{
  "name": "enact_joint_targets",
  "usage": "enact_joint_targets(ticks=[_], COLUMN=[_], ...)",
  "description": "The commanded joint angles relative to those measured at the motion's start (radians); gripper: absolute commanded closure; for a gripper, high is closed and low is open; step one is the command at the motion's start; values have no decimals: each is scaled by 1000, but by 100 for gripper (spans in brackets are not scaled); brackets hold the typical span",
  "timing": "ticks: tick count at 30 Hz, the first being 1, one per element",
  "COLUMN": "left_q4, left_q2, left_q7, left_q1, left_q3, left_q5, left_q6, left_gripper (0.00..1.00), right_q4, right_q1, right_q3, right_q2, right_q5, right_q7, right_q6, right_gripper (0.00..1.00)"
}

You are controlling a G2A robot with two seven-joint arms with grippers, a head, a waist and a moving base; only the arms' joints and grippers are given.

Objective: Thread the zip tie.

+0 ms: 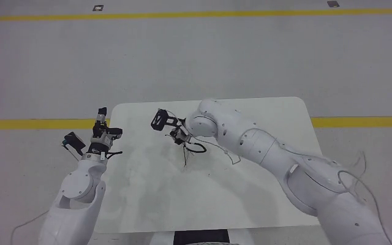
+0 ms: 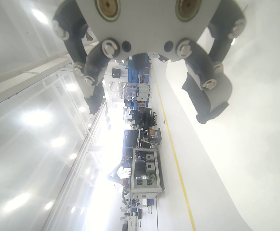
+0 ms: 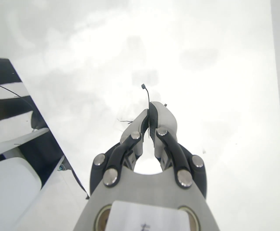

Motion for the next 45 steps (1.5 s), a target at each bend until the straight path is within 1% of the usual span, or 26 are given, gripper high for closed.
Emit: enact_joint_targets(ticks=[1, 3, 4, 6, 21, 24, 27, 30, 34, 36, 41, 45], left_q4=[0, 0, 0, 0, 0, 0, 0, 0, 0, 0, 0, 0], left_q2=[0, 0, 0, 0, 0, 0, 0, 0, 0, 0, 0, 0], left_q7=[0, 0, 0, 0, 0, 0, 0, 0, 0, 0, 0, 0], left_q1=[0, 0, 0, 0, 0, 0, 0, 0, 0, 0, 0, 0], left_q3=[0, 0, 0, 0, 0, 0, 0, 0, 0, 0, 0, 0], left_q5=[0, 0, 0, 0, 0, 0, 0, 0, 0, 0, 0, 0], left_q6=[0, 0, 0, 0, 0, 0, 0, 0, 0, 0, 0, 0], left_gripper=[0, 0, 0, 0, 0, 0, 0, 0, 0, 0, 0, 0], right_q4=[-38, -63, -82, -122, -122, -130, -133, -129, -104, -83, -23, 34], right_q1=[-35, -68, -91, -123, -123, -141, -151, -155, -151, -143, -111, -78], right_q3=[47, 82, 104, 129, 129, 153, 186, 209, 224, 225, 220, 215], right_q2=[43, 77, 100, 132, 132, 133, 132, 126, 107, 91, 45, -2], right_q5=[18, 34, 46, 68, 68, 86, 132, 173, 234, 268, 356, 437], right_q7=[-67, -111, -142, -164, -164, -198, -218, -234, -263, -283, -315, -343], right_q6=[0, 0, 0, 0, 0, 8, 19, 32, 50, 62, 125, 170], right_gripper=[100, 100, 100, 100, 100, 100, 100, 100, 100, 100, 100, 100])
